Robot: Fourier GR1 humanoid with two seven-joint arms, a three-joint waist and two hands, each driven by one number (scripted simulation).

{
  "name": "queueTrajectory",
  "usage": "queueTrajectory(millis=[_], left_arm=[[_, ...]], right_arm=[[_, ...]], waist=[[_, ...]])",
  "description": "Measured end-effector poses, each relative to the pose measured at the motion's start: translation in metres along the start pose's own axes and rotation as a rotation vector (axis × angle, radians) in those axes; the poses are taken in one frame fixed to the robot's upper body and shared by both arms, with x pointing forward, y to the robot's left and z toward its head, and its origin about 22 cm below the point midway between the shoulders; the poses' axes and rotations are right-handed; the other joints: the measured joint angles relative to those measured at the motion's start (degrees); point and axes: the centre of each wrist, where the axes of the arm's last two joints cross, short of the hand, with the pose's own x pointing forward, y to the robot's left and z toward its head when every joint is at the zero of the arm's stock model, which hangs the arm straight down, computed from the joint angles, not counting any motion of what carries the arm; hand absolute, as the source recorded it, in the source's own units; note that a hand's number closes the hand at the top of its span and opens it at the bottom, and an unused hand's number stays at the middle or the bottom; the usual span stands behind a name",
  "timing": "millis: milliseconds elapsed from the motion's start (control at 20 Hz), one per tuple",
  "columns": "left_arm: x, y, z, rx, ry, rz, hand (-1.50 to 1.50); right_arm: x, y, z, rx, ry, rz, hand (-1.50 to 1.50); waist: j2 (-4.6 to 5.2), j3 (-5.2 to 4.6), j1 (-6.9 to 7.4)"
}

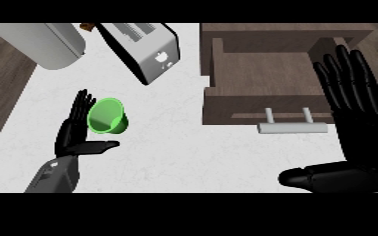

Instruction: Pick up the cup, place it into the drawer and close the drawer

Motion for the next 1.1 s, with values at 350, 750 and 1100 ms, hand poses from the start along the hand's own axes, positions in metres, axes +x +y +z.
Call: queueTrajectory(millis=[350,750,1100], left_arm=[[-0.009,-0.010,-0.003,-0.016,0.003,0.027,-1.50],[-0.010,-0.011,-0.010,0.001,0.022,0.076,-1.50],[-0.011,-0.011,-0.010,-0.026,0.049,0.149,-1.50]], right_arm=[[0.001,0.003,0.004,0.005,0.003,-0.014,-1.50],[0.002,0.004,0.005,0.009,0.007,-0.011,-1.50],[0.006,-0.002,0.003,0.013,0.009,-0.013,-1.50]], waist=[[0.03,-0.02,-0.13],[0.14,-0.06,-0.38],[0.21,-0.08,-0.59]])
